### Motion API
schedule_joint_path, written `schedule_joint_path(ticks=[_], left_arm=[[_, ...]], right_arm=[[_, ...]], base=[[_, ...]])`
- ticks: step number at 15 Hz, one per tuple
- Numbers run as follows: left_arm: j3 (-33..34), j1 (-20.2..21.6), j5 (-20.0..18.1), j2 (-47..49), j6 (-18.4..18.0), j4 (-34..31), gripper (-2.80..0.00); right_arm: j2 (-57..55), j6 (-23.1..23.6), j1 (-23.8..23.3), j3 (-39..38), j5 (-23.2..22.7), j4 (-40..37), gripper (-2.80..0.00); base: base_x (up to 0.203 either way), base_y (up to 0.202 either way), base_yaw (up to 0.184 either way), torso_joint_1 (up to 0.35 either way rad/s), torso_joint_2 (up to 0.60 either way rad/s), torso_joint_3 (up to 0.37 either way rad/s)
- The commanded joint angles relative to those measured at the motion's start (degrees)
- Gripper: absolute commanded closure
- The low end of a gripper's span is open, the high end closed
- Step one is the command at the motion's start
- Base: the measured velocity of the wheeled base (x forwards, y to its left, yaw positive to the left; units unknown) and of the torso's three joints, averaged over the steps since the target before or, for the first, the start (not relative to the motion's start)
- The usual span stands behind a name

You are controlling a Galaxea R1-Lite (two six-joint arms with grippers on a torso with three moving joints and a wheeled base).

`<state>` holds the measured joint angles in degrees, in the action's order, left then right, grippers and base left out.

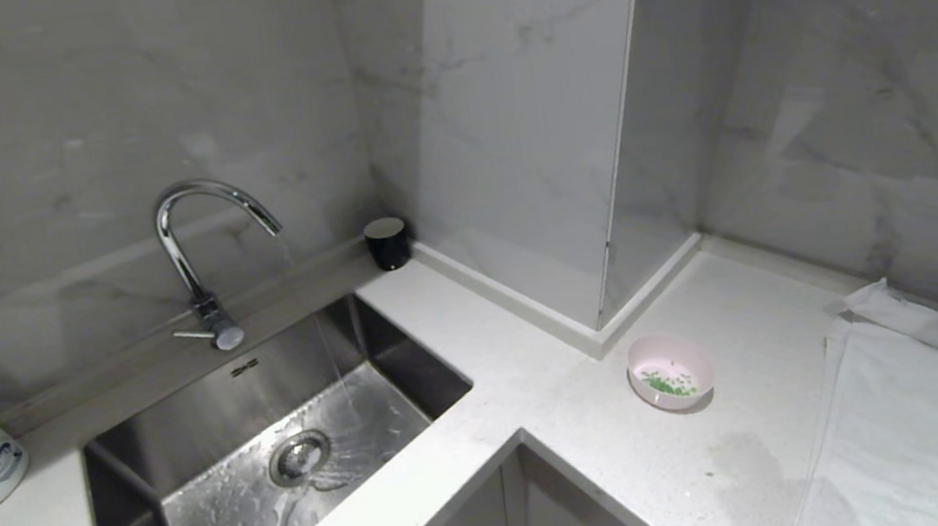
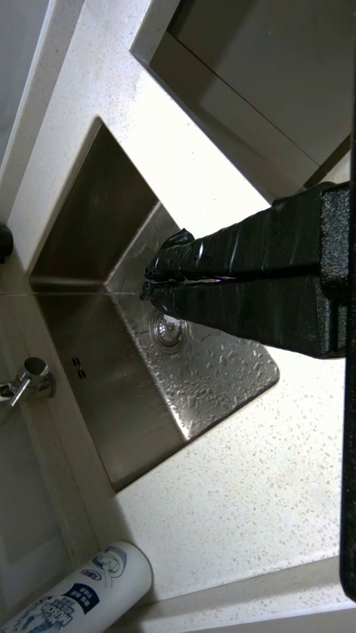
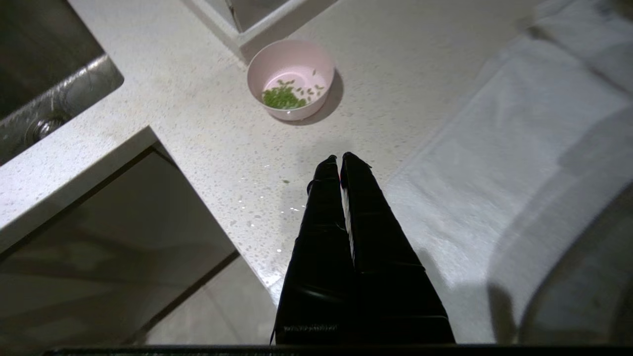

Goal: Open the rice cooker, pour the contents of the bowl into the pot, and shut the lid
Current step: Pick up the bowl on the table

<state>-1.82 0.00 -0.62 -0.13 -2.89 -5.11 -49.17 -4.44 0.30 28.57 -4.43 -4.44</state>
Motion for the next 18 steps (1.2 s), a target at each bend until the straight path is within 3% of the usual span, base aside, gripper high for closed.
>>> schedule_joint_path(ticks=[1, 7, 12, 16, 17, 18], left_arm=[[-0.03, 0.0, 0.01, -0.13, -0.01, 0.02, 0.0], [-0.03, 0.0, -0.08, -0.13, -0.01, 0.02, 0.0], [-0.03, 0.0, 0.01, -0.13, -0.01, 0.02, 0.0], [-0.03, 0.0, 0.01, -0.13, 0.07, -0.07, 0.0], [-0.03, 0.0, 0.01, -0.13, -0.01, -0.07, 0.0], [-0.03, 0.0, 0.01, -0.13, 0.04, -0.07, 0.0]], right_arm=[[-24.89, -0.38, 0.4, 9.36, -2.22, -0.72, 0.0], [-50.96, -0.91, 5.71, 31.39, -6.83, -9.33, 0.0], [-61.58, -1.18, 12.49, 35.23, -7.08, -10.6, 0.0], [-67.08, -0.9, 14.63, 36.66, -4.98, -9.69, -0.09], [-68.57, -0.85, 14.64, 38.04, -3.43, -9.64, -2.8], [-69.57, -0.64, 14.61, 39.0, -2.46, -9.55, -2.8]], base=[[0.0, 0.0, 0.0, 0.0, 0.0, 0.0], [0.0, 0.0, 0.0, 0.0, 0.0, 0.0], [0.0, 0.0, 0.0, 0.0, 0.0, 0.0], [0.0, 0.0, 0.0, 0.0, 0.0, 0.0], [0.0, 0.0, 0.0, 0.0, 0.0, 0.0], [0.0, 0.0, 0.0, 0.0, 0.0, 0.0]])
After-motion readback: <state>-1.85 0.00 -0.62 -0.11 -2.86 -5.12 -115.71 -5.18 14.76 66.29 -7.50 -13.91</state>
